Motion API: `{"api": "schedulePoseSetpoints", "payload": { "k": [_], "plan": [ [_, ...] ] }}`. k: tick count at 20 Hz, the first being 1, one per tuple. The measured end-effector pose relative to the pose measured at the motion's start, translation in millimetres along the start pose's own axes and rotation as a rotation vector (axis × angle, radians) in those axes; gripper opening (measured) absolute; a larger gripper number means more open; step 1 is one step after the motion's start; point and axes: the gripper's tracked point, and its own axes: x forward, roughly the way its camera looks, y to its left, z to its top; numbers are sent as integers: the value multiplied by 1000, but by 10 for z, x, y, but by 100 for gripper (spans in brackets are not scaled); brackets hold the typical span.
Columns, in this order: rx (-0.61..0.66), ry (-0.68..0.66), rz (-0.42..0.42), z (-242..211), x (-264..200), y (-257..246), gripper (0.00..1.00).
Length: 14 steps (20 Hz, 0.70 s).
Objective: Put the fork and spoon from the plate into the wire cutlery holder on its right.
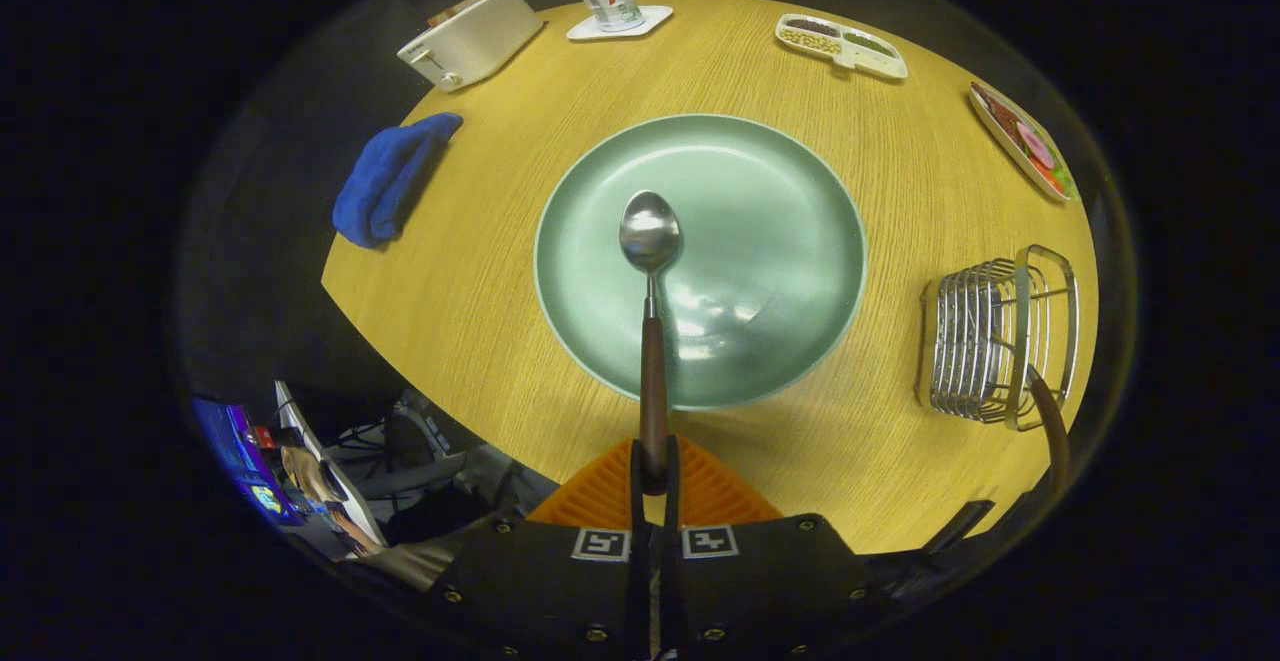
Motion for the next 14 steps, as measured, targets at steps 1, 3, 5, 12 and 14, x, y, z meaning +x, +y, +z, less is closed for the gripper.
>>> {"api": "schedulePoseSetpoints", "payload": {
  "k": [1,3,5,12,14],
  "plan": [
    [-6,0,0,-26,-68,-32,5],
    [-19,4,-5,-12,-162,-61,5],
    [-32,5,-5,-52,-300,-116,5],
    [-43,-32,-22,-72,-783,-344,5],
    [-40,-46,-27,-84,-926,-408,5]
  ]
}}
